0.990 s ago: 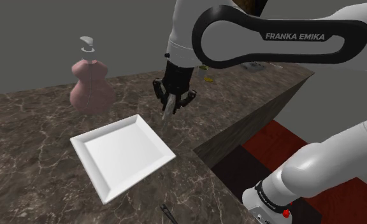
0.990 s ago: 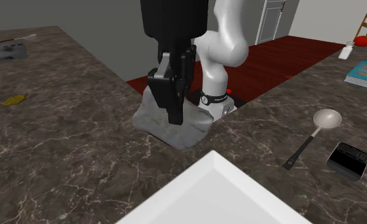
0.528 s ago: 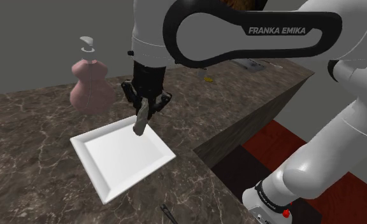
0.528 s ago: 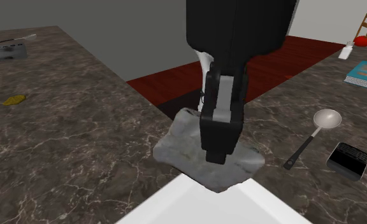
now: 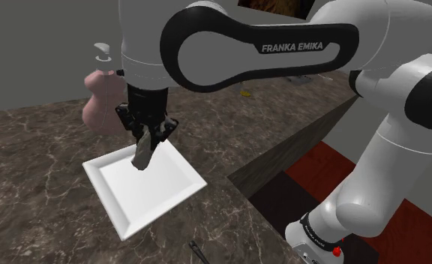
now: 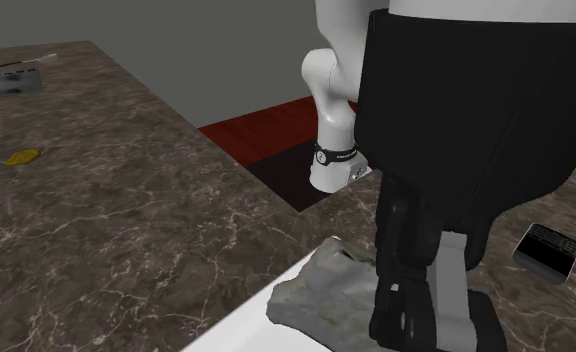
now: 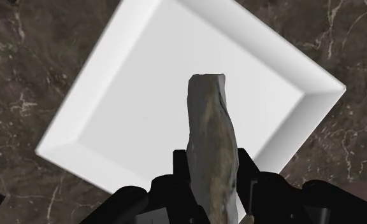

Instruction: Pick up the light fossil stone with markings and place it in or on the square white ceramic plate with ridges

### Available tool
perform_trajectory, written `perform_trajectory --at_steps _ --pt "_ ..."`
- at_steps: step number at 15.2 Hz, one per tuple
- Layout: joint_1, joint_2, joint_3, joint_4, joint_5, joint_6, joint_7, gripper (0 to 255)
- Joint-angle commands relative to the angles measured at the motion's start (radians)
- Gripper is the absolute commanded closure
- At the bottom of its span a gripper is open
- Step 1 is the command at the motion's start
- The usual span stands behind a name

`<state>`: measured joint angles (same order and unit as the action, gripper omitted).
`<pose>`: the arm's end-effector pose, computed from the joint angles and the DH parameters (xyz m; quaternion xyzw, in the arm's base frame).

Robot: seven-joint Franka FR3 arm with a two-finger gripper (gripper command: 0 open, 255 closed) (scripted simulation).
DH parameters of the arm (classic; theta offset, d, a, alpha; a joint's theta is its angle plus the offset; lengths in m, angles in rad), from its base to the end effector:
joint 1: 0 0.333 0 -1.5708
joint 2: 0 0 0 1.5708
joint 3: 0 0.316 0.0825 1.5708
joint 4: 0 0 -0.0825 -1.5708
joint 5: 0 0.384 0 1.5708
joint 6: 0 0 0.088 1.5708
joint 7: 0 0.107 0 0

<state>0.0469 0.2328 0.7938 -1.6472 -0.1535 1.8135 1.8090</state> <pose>0.4469 0.4234 0.5091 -0.8903 0.4553 0.0073 0.0042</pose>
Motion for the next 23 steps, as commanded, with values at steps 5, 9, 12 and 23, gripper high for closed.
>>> perform_trajectory --at_steps 5,9,12,23 --pt "-0.002 0.009 -0.004 -0.070 -0.010 0.077 0.007 255" --pt "-0.001 0.021 -0.009 -0.111 -0.021 0.126 0.014 255" --pt "0.002 0.035 -0.013 -0.143 -0.033 0.167 0.022 255" --pt "0.005 0.040 -0.014 -0.139 -0.037 0.167 0.026 0"
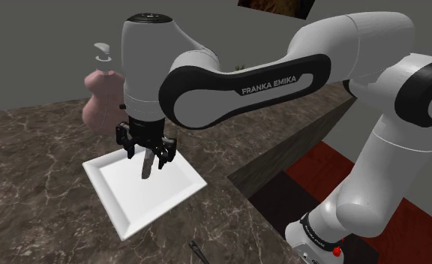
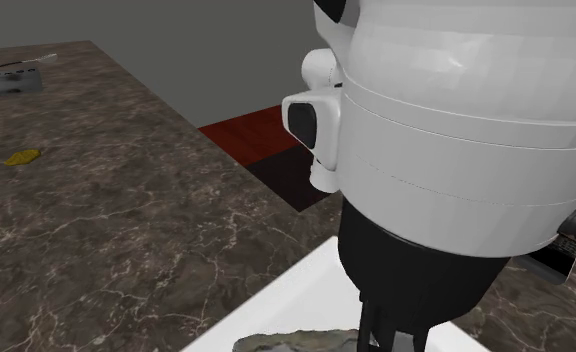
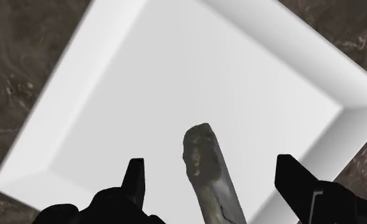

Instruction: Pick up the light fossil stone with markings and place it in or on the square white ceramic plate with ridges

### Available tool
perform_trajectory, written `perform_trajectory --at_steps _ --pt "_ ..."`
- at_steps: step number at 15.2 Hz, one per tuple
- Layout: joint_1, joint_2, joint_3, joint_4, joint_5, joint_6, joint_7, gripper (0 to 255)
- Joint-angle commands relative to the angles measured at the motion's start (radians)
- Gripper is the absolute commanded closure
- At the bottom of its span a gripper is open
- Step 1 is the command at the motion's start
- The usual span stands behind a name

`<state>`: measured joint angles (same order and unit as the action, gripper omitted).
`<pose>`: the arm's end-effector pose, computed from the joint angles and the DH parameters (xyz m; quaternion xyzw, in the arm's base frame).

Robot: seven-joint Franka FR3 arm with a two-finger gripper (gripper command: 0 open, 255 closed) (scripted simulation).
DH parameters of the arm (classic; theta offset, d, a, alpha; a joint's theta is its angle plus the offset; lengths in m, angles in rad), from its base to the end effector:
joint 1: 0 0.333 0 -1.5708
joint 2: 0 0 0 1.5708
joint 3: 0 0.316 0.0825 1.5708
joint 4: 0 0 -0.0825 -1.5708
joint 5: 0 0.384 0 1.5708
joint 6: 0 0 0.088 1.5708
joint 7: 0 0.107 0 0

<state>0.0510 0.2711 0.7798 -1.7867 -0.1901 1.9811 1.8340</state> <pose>0.4470 0.4245 0.4390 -0.8901 0.4557 0.0065 0.0050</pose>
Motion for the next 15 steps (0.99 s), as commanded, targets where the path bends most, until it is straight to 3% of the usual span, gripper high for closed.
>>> perform_trajectory --at_steps 1,3,7,15 --pt "0.001 0.001 0.000 0.000 0.000 0.000 0.000 0" --pt "-0.002 -0.003 0.001 -0.003 0.003 0.000 -0.003 0" --pt "-0.008 -0.035 0.011 0.092 0.032 -0.117 -0.022 0" --pt "-0.008 -0.035 0.012 0.091 0.032 -0.117 -0.022 0"
